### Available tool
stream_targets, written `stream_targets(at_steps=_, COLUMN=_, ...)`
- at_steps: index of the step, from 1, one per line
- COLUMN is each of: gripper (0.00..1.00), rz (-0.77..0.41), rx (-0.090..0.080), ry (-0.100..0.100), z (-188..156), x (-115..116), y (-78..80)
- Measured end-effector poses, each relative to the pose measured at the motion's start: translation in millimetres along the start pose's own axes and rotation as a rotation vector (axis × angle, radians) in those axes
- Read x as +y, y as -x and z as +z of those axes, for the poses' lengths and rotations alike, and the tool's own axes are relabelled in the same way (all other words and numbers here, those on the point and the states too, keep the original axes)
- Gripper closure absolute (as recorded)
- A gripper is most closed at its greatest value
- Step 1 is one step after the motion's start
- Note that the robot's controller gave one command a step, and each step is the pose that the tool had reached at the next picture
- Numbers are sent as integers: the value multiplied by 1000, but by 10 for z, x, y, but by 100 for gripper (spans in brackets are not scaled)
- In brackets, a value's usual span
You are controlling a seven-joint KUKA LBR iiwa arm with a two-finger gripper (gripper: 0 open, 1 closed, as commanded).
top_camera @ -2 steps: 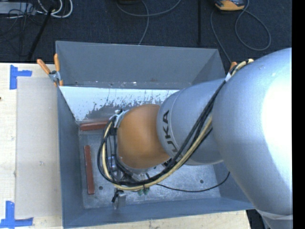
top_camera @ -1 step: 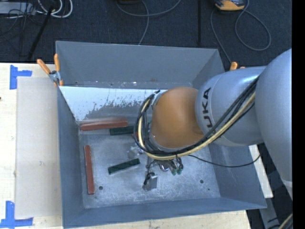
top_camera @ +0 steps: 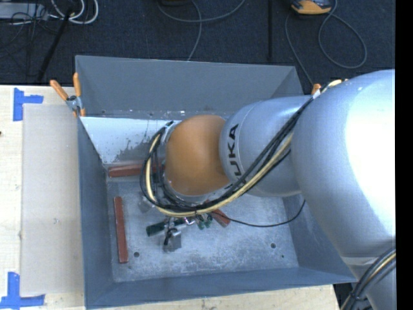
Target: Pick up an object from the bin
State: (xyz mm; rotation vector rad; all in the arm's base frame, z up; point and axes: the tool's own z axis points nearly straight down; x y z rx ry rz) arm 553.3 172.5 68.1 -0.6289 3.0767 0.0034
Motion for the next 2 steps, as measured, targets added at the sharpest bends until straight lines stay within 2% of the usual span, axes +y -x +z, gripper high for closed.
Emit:
stream_targets(at_steps=1, gripper=100, rz=6, rx=1, ry=-1, z=-17, x=-20, y=-8)
stream_targets(at_steps=2, gripper=100, rz=33, rx=-10, ry=-1, z=-1336, x=402, y=538)
